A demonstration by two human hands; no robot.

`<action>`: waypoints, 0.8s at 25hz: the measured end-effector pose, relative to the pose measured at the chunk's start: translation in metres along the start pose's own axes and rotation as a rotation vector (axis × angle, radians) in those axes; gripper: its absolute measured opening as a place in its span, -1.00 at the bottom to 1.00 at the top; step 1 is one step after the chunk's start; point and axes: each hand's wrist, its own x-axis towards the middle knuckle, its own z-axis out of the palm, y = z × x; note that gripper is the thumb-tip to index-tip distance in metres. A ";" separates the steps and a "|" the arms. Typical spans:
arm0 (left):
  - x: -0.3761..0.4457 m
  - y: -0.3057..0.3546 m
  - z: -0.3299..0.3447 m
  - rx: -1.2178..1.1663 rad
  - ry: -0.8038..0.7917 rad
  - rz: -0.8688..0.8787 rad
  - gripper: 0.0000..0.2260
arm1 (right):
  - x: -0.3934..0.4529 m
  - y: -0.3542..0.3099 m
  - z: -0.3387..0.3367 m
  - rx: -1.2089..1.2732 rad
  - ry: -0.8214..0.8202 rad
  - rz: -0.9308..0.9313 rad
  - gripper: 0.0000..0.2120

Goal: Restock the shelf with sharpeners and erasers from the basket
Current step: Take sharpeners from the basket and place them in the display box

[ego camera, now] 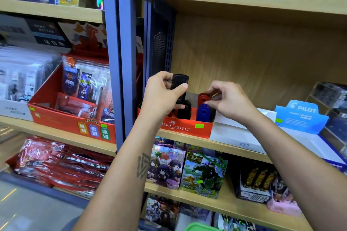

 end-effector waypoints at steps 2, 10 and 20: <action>0.000 0.001 0.001 -0.011 0.006 0.001 -0.80 | 0.000 0.004 0.003 0.032 0.063 0.013 -0.84; 0.000 -0.001 0.001 -0.022 -0.004 0.005 -0.80 | -0.007 0.006 0.004 0.105 0.012 -0.051 -0.65; -0.001 -0.001 0.004 -0.020 -0.022 0.004 -0.79 | -0.009 0.009 -0.004 0.100 0.051 -0.048 -0.84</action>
